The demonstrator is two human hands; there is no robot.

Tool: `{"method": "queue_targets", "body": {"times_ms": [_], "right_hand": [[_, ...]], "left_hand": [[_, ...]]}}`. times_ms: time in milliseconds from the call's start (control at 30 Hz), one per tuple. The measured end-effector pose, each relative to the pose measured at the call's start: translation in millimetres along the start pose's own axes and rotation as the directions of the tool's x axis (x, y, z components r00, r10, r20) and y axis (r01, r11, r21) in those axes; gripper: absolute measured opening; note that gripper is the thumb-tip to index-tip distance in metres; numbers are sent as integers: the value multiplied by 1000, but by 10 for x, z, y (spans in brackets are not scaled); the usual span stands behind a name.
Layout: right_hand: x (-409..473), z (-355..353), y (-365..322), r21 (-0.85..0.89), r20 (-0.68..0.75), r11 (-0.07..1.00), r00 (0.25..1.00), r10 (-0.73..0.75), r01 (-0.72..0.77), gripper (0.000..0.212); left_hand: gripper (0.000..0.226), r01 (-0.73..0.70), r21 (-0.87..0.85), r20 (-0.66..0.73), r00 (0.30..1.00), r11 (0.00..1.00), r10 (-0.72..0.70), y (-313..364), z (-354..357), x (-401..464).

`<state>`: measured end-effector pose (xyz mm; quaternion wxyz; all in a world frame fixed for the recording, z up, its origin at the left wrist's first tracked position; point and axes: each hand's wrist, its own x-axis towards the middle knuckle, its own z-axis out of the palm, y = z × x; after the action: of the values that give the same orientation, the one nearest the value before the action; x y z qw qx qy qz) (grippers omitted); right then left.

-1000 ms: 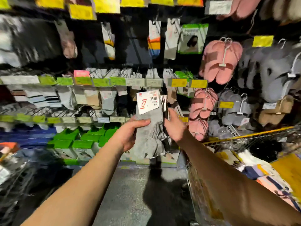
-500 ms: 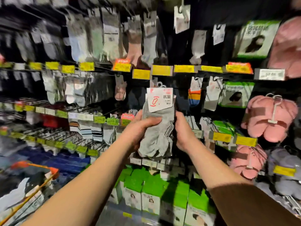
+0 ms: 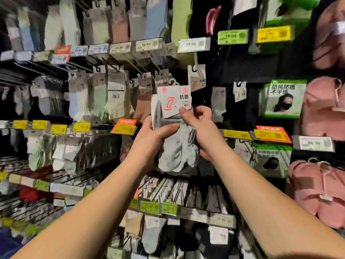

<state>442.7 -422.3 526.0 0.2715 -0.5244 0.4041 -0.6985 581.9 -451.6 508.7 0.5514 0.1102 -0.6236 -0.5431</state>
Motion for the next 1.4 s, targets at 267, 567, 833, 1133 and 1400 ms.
{"method": "queue_targets", "body": {"times_ms": [267, 567, 833, 1133, 1400], "right_hand": [[385, -230, -188, 98, 128, 995, 992, 23, -36, 33], [715, -429, -333, 90, 71, 994, 996, 52, -59, 30], [877, -509, -317, 10, -16, 1000, 1000, 20, -20, 34], [1184, -1060, -590, 136, -155, 990, 988, -21, 42, 26], [1532, -1252, -650, -91, -174, 988, 975, -141, 127, 18]], "left_hand": [[54, -8, 259, -5, 1000, 966, 10, 15, 150, 571], [47, 60, 292, 2, 998, 954, -63, -35, 209, 1090], [40, 27, 59, 166, 985, 998, -37, -129, 168, 1420], [23, 32, -76, 117, 993, 997, -22, -156, 96, 1666], [21, 6, -208, 167, 986, 978, 29, -127, 250, 1743]]}}
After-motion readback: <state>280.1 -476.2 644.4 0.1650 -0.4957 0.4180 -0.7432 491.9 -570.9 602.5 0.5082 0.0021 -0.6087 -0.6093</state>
